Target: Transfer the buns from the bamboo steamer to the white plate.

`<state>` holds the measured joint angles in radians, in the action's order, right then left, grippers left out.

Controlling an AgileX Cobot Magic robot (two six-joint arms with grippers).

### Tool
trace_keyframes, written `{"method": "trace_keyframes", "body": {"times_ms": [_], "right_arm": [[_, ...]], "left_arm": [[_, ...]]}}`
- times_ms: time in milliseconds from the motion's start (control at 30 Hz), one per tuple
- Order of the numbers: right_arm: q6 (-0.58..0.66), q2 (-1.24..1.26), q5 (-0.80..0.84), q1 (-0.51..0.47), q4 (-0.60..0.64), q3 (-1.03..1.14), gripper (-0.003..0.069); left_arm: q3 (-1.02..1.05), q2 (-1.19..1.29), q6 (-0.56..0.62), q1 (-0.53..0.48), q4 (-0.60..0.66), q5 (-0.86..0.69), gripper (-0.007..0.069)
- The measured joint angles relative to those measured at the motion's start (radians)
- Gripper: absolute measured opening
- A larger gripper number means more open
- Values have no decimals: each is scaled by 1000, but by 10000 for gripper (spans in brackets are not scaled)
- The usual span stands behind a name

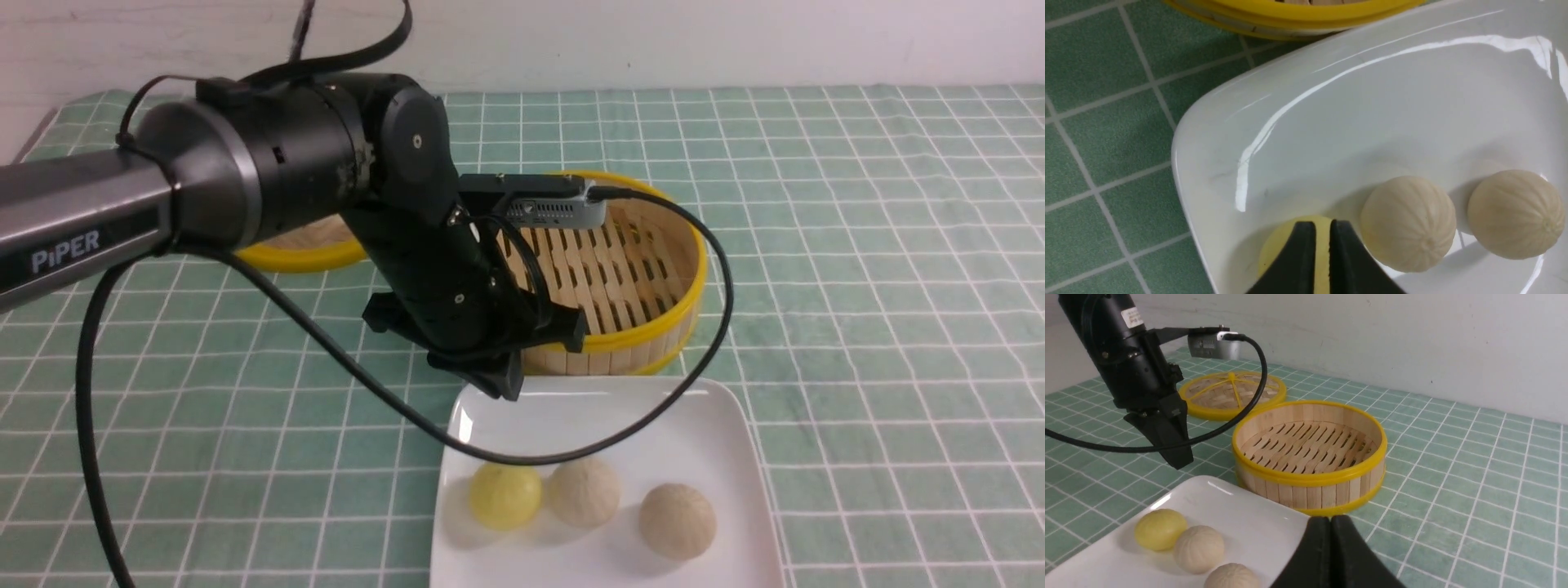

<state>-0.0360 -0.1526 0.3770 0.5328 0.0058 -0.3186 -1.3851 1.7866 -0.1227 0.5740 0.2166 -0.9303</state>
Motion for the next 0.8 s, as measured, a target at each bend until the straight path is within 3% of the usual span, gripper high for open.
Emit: {"method": "trace_keyframes", "body": {"times_ms": [800], "right_arm": [[48, 0, 31, 0, 26, 1, 0]], "left_arm": [[0, 0, 0, 0, 0, -2, 92]]}}
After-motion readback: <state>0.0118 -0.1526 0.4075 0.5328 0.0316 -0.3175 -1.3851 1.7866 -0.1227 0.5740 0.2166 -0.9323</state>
